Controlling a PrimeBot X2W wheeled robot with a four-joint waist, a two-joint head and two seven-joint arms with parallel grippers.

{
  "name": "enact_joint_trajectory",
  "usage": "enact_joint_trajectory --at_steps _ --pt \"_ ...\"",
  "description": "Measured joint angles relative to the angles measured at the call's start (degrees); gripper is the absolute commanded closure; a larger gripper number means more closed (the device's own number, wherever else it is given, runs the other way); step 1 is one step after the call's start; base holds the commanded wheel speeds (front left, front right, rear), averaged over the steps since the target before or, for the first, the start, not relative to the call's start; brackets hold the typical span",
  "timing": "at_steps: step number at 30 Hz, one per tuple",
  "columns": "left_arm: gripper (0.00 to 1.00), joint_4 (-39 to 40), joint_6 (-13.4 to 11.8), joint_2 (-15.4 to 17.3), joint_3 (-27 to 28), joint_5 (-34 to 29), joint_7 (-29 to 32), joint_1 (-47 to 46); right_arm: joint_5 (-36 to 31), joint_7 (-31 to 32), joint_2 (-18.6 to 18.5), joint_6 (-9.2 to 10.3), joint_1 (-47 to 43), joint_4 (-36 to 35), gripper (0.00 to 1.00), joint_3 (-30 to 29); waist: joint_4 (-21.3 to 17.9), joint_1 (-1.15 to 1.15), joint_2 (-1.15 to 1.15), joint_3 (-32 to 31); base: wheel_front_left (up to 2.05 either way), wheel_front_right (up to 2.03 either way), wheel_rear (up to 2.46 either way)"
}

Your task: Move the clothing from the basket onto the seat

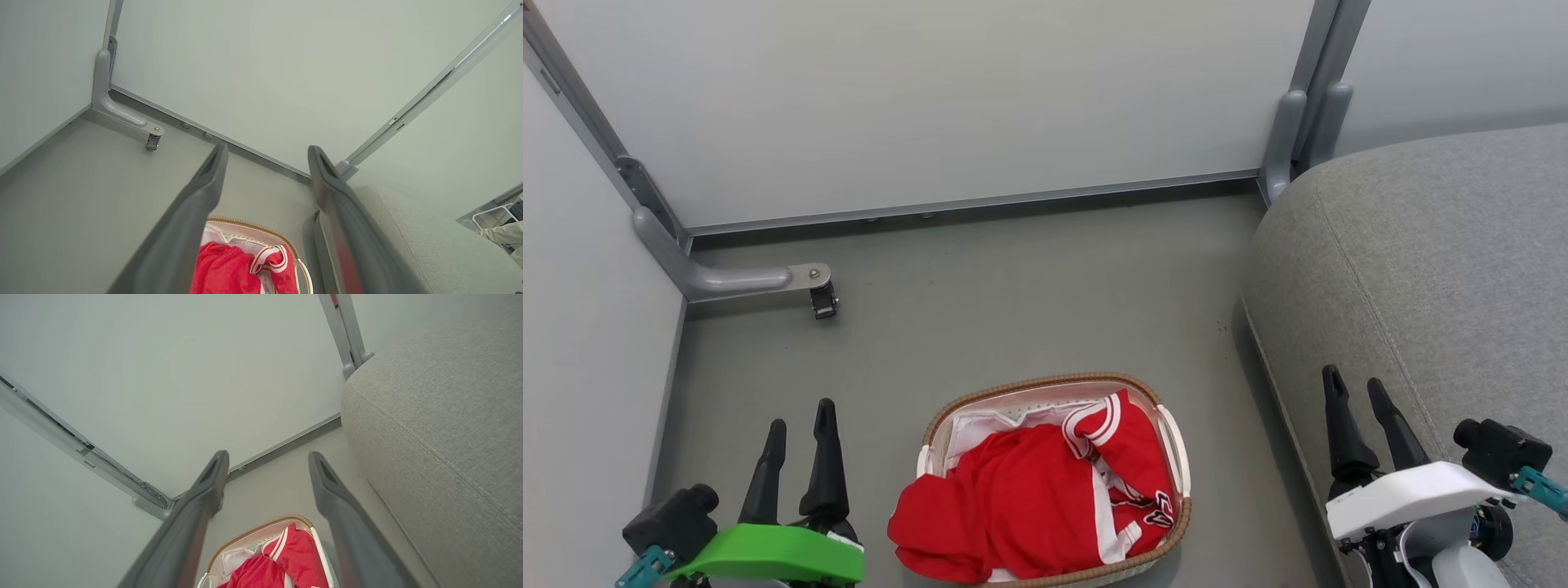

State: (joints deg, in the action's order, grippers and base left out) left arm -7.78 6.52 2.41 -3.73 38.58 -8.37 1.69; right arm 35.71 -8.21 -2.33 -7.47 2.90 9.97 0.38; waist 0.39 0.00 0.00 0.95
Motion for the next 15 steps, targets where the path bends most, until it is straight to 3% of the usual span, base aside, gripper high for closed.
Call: enact_joint_trajectory --at_steps 15 --pt "0.00 -1.58 -0.74 0.05 -1.26 -7.87 -2.30 0.49 -10.54 -2.34 -0.12 -0.01 -0.05 0.46 0.00 1.21 0.13 0.00 0.00 0.33 0.00 0.00 0.00"
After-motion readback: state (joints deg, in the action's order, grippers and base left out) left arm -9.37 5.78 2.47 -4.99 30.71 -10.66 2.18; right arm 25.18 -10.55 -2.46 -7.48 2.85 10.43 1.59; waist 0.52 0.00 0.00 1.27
